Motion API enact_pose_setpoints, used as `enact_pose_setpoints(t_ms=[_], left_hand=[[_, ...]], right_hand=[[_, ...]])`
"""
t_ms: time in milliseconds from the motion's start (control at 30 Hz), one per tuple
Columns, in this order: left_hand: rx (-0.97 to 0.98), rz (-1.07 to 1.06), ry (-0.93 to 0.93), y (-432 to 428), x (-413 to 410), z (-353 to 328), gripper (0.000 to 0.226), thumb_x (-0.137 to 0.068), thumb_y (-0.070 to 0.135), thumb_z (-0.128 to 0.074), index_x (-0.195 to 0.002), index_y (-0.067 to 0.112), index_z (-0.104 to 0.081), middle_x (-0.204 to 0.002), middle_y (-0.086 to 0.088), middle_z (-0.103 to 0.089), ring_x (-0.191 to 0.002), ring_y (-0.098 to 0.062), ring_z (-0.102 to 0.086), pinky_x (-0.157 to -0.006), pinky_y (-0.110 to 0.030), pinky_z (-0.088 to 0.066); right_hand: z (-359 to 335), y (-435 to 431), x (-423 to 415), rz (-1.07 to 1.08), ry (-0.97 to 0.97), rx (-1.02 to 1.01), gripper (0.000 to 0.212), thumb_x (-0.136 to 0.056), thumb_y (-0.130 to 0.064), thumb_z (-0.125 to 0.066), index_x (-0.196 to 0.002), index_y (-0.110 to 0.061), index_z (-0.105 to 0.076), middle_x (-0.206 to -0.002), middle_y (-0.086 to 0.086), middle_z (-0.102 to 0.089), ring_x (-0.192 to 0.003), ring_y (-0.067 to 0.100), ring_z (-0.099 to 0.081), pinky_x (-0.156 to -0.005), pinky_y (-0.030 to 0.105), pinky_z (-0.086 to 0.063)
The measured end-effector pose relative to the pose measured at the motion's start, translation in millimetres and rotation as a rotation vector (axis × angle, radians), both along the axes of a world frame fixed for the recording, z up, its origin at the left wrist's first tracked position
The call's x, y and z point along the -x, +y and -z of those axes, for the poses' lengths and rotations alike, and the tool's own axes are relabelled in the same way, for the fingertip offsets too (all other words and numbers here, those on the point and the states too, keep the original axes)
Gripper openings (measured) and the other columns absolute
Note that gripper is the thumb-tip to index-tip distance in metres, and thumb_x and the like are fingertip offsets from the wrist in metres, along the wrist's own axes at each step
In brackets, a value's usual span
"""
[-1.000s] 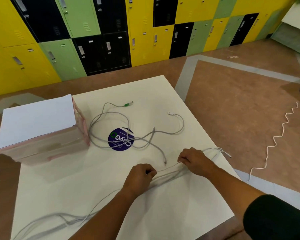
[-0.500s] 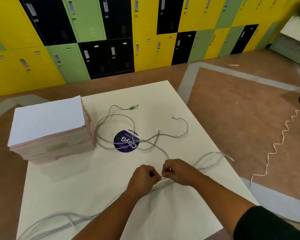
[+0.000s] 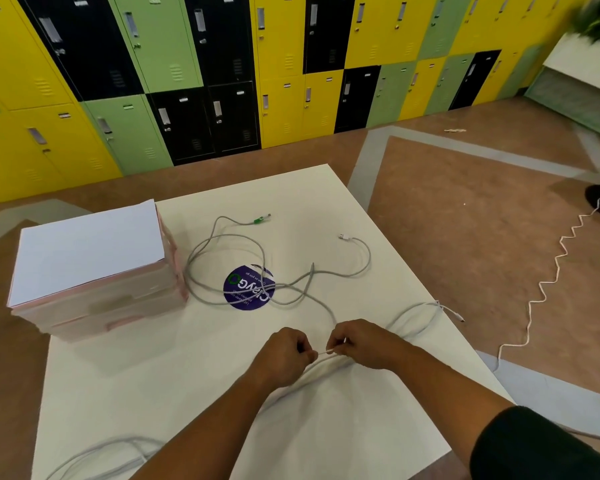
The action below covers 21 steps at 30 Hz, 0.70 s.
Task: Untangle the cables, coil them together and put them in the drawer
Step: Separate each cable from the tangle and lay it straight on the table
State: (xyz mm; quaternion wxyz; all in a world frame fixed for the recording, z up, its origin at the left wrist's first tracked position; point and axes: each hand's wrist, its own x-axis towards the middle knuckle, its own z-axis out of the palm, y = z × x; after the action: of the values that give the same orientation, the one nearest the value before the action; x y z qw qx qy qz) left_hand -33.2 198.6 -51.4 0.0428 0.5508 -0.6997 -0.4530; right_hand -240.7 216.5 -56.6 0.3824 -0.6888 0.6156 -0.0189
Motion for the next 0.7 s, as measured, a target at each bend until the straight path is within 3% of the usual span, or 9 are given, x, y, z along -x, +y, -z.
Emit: enact_pose_setpoints(t_ms=[133,300,500,700], left_hand=[[-0.006,0.012,0.038,0,-2,1,0.023,-0.086,0.026,-0.073,-0.066,0.025,-0.062,-0.069,0.008,-0.065,-0.064,-0.007,-0.059,-0.061,-0.019,-0.044],[-0.027,-0.027,0.097,1,1,1,0.022,-0.088,0.026,-0.072,-0.068,0.020,-0.064,-0.064,0.007,-0.065,-0.062,-0.005,-0.059,-0.062,-0.019,-0.046],[-0.081,-0.025,0.142,2,-3,2,0.023,-0.092,0.028,-0.067,-0.074,0.013,-0.068,-0.063,0.006,-0.064,-0.059,-0.003,-0.059,-0.063,-0.017,-0.045],[-0.099,-0.017,0.155,3,-5,6,0.023,-0.091,0.028,-0.069,-0.070,0.018,-0.068,-0.059,0.007,-0.063,-0.058,-0.002,-0.058,-0.063,-0.017,-0.045]], right_hand=[[1,-1,15,-0.033,0.057,0.017,0.015,-0.095,-0.028,-0.062,-0.103,-0.023,-0.073,-0.104,-0.009,-0.068,-0.095,0.008,-0.060,-0.086,0.025,-0.049],[9,-5,31,-0.069,0.215,0.161,0.014,-0.094,-0.034,-0.059,-0.104,-0.037,-0.068,-0.104,-0.004,-0.059,-0.094,0.018,-0.056,-0.088,0.032,-0.048],[19,-1,55,-0.147,0.283,0.232,0.018,-0.101,-0.022,-0.050,-0.104,-0.022,-0.067,-0.104,-0.008,-0.061,-0.093,0.010,-0.045,-0.081,0.027,-0.043],[26,6,97,-0.089,0.446,0.285,0.025,-0.102,-0.019,-0.044,-0.103,-0.019,-0.069,-0.105,-0.001,-0.060,-0.100,0.020,-0.054,-0.087,0.030,-0.041]])
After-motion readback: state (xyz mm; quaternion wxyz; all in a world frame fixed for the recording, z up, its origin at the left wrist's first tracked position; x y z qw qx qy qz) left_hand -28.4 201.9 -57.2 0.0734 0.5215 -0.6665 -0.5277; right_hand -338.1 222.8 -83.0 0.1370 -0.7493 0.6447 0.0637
